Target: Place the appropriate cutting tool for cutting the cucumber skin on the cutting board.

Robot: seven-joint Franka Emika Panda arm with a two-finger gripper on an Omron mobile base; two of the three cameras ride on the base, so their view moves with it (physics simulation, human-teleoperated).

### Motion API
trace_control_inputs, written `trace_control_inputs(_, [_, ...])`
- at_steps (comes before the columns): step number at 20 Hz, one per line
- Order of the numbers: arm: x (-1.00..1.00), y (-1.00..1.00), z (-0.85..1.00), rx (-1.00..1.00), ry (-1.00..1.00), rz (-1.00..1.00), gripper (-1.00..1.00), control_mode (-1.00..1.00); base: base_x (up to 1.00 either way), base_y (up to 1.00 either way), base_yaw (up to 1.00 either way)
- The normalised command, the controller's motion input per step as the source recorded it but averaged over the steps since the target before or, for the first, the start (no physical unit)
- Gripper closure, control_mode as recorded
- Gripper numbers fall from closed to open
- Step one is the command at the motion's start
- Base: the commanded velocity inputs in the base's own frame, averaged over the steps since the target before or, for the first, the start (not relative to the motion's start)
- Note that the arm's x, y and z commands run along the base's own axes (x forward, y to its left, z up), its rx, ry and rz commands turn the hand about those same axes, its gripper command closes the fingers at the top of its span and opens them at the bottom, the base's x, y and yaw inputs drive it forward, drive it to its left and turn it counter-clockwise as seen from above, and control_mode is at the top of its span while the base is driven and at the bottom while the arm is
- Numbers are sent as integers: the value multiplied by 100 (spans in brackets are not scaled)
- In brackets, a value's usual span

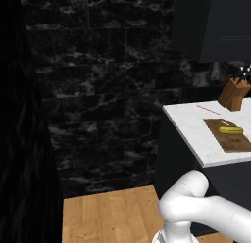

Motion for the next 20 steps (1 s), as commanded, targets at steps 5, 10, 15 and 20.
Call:
trace_control_inputs(5, [2, -3, -26, 0, 0, 0, -100, -100, 0, 0, 0])
trace_control_inputs(10, [15, -19, -10, 0, 0, 0, -100, -100, 0, 0, 0])
trace_control_inputs(15, [20, -10, -11, 0, 0, 0, -100, -100, 0, 0, 0])
trace_control_inputs(20, [7, 3, -20, 0, 0, 0, -100, -100, 0, 0, 0])
